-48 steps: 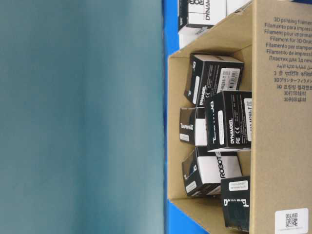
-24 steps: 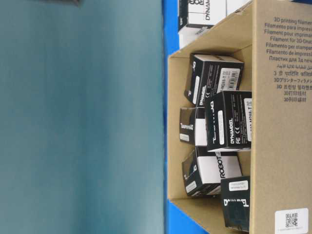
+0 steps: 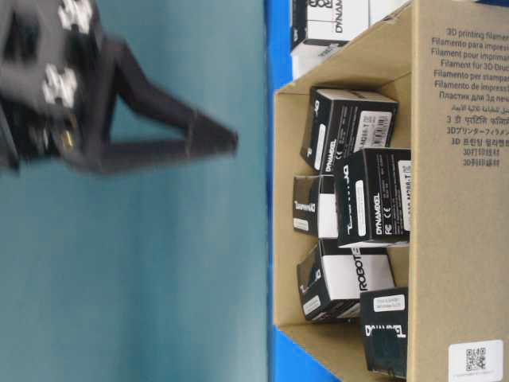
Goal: Pick a box that is randomly placed inside the cardboard box.
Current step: 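Lower the right gripper into the cardboard box around a black-white box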
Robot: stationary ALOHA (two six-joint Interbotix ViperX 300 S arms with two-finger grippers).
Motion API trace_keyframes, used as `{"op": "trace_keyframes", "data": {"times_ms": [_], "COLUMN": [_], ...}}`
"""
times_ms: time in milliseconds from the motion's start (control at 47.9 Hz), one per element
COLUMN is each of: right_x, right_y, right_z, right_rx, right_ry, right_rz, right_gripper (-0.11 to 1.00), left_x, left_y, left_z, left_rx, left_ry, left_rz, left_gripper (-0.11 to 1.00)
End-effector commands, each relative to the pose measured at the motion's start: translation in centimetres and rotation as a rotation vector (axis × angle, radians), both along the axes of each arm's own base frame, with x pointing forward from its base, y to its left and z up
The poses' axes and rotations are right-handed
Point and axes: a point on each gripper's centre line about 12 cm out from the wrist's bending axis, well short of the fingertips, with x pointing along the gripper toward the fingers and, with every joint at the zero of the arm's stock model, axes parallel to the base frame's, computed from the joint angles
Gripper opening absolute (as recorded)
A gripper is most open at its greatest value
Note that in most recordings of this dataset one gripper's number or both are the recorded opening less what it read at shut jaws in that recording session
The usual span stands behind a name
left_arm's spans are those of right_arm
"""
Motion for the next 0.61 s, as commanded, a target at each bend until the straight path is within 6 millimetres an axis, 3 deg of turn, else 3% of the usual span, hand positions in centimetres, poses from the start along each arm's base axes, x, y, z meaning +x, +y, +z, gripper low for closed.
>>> {"op": "trace_keyframes", "data": {"times_ms": [0,230,355,459,585], "right_x": [1.5,3.5,3.7,3.7,3.6], "right_y": [-0.1,-0.9,-1.6,-2.4,-2.9], "right_z": [0.1,-1.0,-1.4,-2.0,-2.6], "right_rx": [-0.007,-0.019,-0.020,-0.017,-0.024], "right_ry": [0.001,0.045,0.048,0.054,0.050], "right_rz": [0.027,0.067,0.055,0.036,0.047], "right_gripper": [0.07,0.12,0.21,0.42,0.80], "left_x": [0.2,0.2,0.1,0.2,0.2], "left_y": [0.0,-0.1,-0.2,-0.2,-0.2], "left_z": [1.3,1.2,1.2,1.5,1.6], "left_rx": [0.000,0.000,0.000,-0.001,0.000], "left_ry": [-0.028,-0.011,0.003,0.000,-0.002], "left_rz": [-0.002,-0.003,-0.009,-0.008,-0.009], "left_gripper": [-0.06,-0.06,-0.06,-0.06,-0.06]}}
